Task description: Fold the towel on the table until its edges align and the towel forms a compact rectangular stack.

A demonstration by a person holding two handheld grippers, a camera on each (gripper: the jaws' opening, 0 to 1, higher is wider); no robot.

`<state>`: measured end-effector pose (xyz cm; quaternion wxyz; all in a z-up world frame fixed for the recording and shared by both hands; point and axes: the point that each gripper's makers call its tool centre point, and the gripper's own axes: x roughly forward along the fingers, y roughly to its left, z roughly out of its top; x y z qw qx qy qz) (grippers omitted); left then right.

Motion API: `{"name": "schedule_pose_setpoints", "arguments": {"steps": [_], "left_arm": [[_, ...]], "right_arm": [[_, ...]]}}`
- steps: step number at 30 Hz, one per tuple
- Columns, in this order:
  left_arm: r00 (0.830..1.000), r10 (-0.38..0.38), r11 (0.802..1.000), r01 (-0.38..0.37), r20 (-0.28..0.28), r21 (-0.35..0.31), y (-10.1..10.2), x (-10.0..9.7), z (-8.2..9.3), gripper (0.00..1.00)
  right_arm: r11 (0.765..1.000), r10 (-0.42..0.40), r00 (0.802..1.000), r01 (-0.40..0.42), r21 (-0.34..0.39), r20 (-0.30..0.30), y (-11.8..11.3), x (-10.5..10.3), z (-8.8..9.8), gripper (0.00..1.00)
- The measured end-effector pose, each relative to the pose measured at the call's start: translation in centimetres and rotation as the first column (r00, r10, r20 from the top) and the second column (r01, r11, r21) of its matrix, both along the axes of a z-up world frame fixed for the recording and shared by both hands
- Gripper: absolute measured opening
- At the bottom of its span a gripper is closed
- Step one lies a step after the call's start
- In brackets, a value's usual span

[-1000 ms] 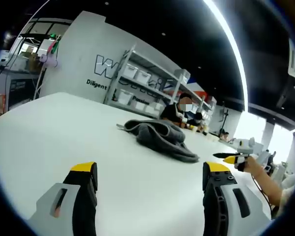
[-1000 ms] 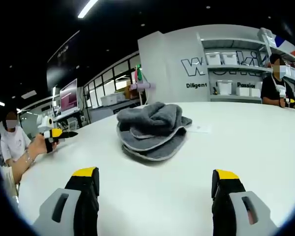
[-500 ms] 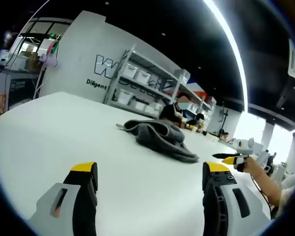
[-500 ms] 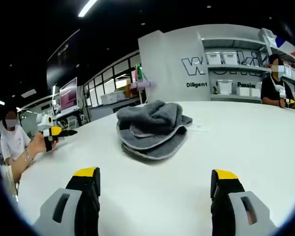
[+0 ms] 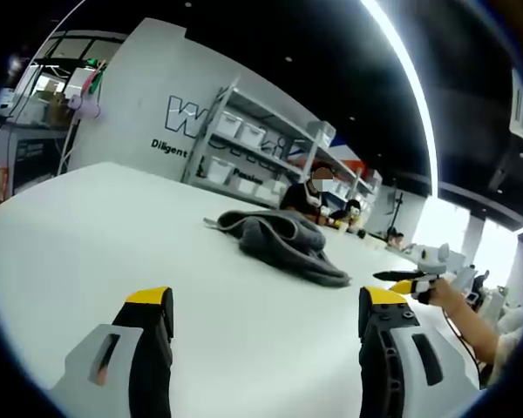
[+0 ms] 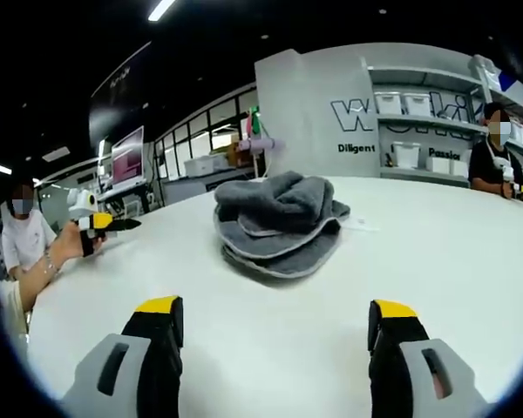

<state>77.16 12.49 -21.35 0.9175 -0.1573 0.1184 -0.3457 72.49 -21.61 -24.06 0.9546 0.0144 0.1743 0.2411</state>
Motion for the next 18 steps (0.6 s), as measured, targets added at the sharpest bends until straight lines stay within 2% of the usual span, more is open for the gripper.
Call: {"name": "schedule_pose_setpoints", "arguments": {"steps": [5, 18], "left_arm": [[1.000, -0.007, 1.000, 0.007, 0.000, 0.006, -0.2, -0.2, 0.0, 0.86], [1.000, -0.023, 1.000, 0.023, 0.002, 0.010, -0.7, -0.4, 0.0, 0.86]], "right_arm": [[0.999, 0.021, 0.999, -0.021, -0.025, 0.034, 0.6, 0.2, 0.3, 0.81], [0.993, 0.086, 0.990, -0.076, -0.094, 0.111, 2.3, 0.4, 0.4, 0.53]]}}
